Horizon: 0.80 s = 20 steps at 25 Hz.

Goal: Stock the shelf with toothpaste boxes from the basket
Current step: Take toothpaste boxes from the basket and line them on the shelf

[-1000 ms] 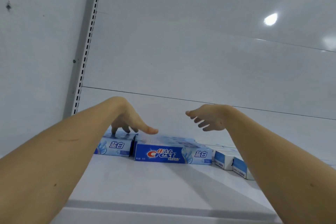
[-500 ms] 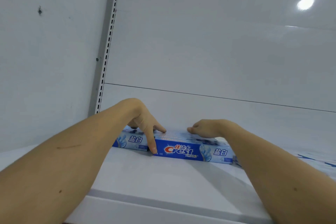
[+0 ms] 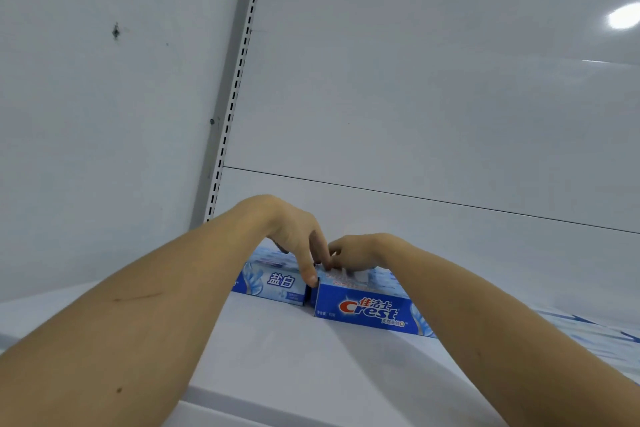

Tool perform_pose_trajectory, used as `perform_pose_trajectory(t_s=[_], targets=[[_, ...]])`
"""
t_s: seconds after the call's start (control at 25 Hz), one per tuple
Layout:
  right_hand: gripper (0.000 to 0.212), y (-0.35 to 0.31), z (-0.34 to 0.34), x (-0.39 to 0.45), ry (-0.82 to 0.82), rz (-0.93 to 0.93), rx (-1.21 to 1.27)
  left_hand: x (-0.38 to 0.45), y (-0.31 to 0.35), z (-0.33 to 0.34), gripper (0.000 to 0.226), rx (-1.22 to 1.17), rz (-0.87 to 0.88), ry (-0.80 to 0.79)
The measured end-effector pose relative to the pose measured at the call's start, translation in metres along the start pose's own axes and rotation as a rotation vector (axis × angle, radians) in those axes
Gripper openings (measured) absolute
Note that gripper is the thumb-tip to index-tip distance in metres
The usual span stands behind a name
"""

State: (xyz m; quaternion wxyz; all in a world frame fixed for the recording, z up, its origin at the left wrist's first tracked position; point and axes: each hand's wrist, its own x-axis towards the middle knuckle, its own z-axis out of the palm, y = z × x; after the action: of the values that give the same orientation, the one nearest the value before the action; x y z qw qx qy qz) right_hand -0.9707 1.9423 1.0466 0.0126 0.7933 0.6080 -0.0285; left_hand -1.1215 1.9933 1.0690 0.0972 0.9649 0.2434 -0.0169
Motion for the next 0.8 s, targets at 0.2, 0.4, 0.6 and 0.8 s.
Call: perform_pose_trajectory(t_s=[0.2, 0.4, 0.6, 0.8], targets=[[0.034, 0.019, -0.002, 0.013, 0.102, 0.015, -0.038, -0.002, 0.015, -0.001, 0.048, 0.097, 0.059, 0.026], [0.030, 0.031, 0.000, 0.008, 0.184, 0.044, -0.068, 0.006, 0.021, 0.004, 0.047, 0.134, 0.057, 0.070], [0.040, 0.018, -0.032, -0.039, 0.235, 0.026, 0.156, -0.008, 0.022, -0.006, 0.055, 0.014, 0.057, 0.081], [0.086, 0.049, -0.059, -0.128, -0.225, 0.248, 0.098, -0.003, 0.050, 0.007, 0.086, 0.105, 0.037, -0.113]])
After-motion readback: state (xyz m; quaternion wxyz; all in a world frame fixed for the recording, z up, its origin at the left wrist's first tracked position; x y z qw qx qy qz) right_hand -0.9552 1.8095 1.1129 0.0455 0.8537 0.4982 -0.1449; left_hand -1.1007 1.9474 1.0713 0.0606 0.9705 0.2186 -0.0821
